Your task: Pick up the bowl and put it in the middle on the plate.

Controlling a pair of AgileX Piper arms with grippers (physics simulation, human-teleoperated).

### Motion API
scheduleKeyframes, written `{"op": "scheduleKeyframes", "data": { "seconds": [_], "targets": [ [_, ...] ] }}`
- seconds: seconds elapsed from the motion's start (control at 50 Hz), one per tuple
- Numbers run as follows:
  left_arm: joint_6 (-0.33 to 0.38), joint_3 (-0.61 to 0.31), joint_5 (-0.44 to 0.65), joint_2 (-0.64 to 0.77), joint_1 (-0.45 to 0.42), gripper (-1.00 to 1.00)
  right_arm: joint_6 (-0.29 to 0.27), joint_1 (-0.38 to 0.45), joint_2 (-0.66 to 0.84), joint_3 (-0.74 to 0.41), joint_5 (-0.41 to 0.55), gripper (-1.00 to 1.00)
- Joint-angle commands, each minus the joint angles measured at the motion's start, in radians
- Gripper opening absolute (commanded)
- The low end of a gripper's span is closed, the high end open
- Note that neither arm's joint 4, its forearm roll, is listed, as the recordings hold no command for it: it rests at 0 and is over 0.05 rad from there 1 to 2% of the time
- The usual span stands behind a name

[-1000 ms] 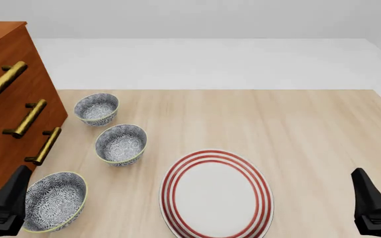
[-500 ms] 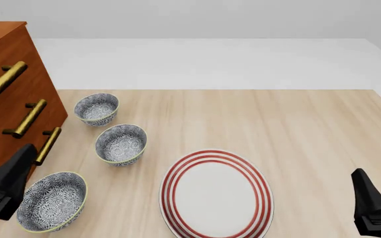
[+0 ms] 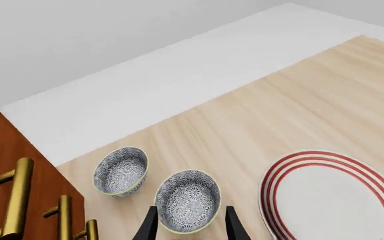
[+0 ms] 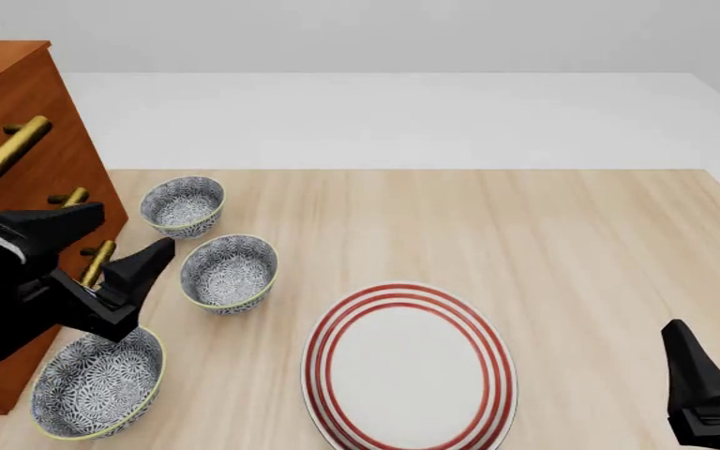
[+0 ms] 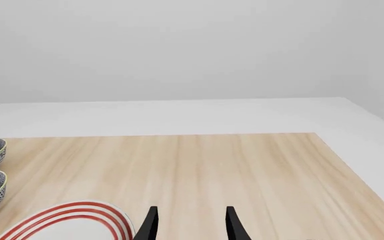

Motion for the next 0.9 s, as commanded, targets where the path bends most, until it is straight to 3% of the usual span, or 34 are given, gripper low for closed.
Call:
{"op": "scheduleKeyframes", "data": {
  "seconds": [0.02,0.08,0.26,0.32,0.46,0.66,0.84,0.9],
  "targets": [
    [0.127,-0.133,0.055,0.242,-0.062,1.0,0.02,0.006,0.006,0.001,0.0,1.0],
    [0.187,-0.135,0.069,0.299,-0.063,1.0,0.022,0.011,0.007,0.001,-0.001,1.0],
    [0.172,-0.204,0.152,0.364,-0.083,1.0,0.024,0.02,0.016,0.001,-0.003,1.0],
    [0.229,-0.184,0.166,0.424,-0.093,1.0,0.022,0.024,0.028,0.001,-0.014,1.0],
    [0.232,-0.212,0.208,0.464,-0.098,1.0,0.019,0.025,0.027,0.001,-0.01,1.0],
    [0.295,-0.254,0.22,0.592,-0.08,1.0,0.021,0.026,0.026,0.001,-0.01,1.0],
    [0.303,-0.266,0.194,0.647,-0.068,1.0,0.022,0.029,0.025,0.001,-0.011,1.0],
    [0.355,-0.239,0.158,0.666,-0.038,1.0,0.022,0.029,0.025,0.001,-0.01,1.0]
  ]
}}
